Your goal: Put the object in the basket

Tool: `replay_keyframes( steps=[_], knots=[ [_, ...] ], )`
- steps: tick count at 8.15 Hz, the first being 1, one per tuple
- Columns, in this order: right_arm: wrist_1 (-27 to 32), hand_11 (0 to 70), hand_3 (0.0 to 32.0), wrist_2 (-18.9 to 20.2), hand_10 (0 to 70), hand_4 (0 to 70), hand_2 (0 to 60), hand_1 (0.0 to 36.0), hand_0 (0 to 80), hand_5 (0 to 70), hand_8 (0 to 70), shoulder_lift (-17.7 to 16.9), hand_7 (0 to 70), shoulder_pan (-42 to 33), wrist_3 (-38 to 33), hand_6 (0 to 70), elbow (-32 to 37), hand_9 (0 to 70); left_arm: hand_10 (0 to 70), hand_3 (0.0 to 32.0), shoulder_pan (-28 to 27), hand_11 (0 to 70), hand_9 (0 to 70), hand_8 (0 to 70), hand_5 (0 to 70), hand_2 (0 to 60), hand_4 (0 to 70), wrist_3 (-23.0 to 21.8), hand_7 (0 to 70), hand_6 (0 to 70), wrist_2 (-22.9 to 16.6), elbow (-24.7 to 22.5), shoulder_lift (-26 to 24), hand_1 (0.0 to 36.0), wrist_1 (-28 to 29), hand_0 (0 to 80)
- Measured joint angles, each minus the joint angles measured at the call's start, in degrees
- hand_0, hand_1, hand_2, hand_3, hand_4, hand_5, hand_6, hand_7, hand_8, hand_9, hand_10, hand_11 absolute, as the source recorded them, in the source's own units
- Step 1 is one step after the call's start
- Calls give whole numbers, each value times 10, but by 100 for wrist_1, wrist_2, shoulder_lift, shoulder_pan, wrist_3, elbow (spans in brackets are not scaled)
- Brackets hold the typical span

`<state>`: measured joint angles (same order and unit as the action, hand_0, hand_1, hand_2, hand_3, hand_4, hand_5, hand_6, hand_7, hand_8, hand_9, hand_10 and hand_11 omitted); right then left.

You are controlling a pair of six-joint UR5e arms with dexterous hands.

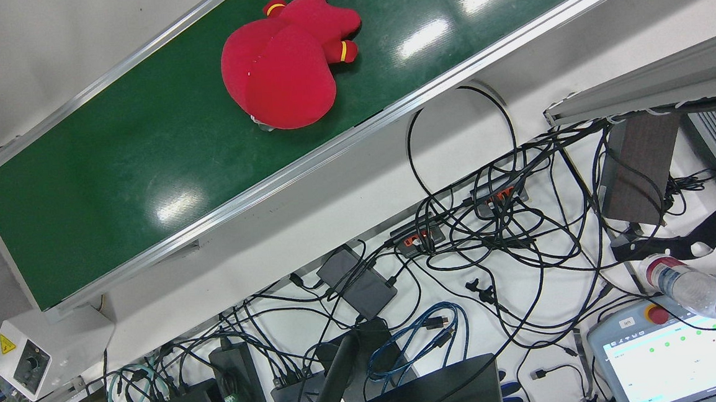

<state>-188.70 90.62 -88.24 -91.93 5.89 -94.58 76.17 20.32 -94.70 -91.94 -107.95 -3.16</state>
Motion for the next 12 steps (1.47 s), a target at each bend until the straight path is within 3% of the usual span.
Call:
replay_keyframes(
  steps=[3, 12],
  knots=[
    [0, 0, 0, 0, 0, 0, 0, 0, 0, 0, 0, 0, 0, 3, 0, 0, -1, 0, 18, 202, 2, 36, 136, 146, 302, 0, 15, -38, 86, 42, -4, -13, 7, 76, 0, 474],
    [0, 0, 0, 0, 0, 0, 0, 0, 0, 0, 0, 0, 0, 0, 0, 0, 0, 0, 17, 222, 23, 36, 135, 142, 299, 0, 19, -117, 84, 41, -4, -26, 2, 79, 0, 480]
  ],
)
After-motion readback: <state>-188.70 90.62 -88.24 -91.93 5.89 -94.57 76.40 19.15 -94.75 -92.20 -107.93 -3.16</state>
